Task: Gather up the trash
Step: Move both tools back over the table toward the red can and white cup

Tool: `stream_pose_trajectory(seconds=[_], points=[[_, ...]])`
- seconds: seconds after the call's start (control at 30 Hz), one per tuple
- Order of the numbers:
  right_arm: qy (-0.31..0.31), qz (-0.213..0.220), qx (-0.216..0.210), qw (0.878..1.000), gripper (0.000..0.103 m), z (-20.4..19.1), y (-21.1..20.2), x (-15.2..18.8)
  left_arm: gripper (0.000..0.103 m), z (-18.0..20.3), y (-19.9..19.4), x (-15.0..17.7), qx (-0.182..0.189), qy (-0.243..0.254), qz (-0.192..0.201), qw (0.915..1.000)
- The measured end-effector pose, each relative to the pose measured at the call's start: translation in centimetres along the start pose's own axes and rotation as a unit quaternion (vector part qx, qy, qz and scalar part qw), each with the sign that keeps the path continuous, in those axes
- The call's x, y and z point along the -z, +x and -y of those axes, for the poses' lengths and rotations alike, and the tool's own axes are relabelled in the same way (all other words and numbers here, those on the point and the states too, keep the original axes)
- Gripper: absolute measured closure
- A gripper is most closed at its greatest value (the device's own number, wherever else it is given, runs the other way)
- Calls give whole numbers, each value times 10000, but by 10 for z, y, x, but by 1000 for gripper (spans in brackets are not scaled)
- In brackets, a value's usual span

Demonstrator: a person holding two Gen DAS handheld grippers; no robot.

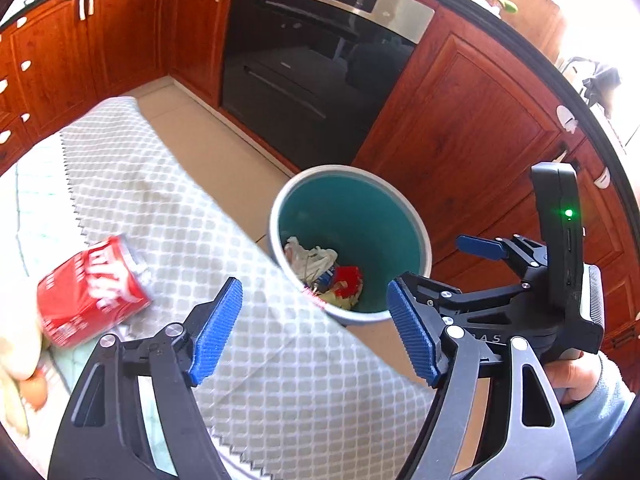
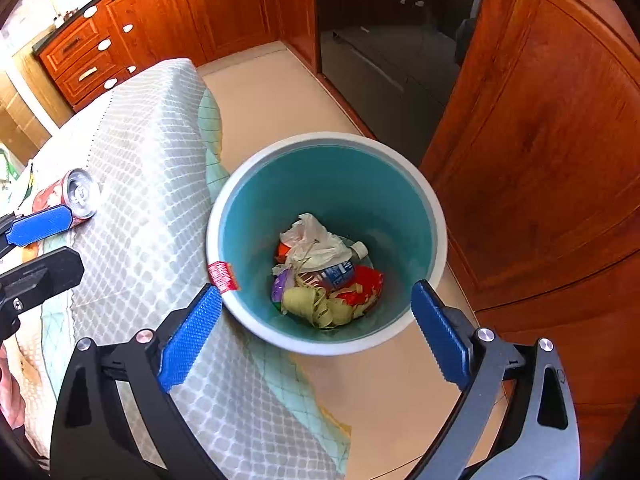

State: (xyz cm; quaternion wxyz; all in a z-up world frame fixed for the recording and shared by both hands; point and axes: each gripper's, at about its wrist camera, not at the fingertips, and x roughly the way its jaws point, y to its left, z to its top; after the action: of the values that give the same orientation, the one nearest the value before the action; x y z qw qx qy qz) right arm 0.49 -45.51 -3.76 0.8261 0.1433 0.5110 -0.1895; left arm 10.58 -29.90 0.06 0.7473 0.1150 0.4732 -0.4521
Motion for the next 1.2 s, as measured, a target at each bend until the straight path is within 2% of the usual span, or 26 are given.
stream_pose_trajectory(seconds=[0.4, 0.7, 0.9, 1.0, 1.2], points=[[-612, 175, -297, 9975, 11, -74, -31, 6, 22, -44, -59, 40, -441, -326, 151, 9984], [-1413, 22, -607, 9881, 11, -146, -33, -1, 22, -97, -91, 73, -782, -738, 201, 9940], [-2458, -10, -627, 9673, 11, -207, -27, -10, 22, -137, -103, 87, -953, -1119, 266, 9888], [-2851, -12, -788, 9552, 11, -232, -23, -16, 22, -157, -106, 93, -1051, -1299, 279, 9855], [-3656, 73, -662, 9284, 11, -267, -8, -25, 22, -187, -109, 102, -1263, -1518, 282, 9799]])
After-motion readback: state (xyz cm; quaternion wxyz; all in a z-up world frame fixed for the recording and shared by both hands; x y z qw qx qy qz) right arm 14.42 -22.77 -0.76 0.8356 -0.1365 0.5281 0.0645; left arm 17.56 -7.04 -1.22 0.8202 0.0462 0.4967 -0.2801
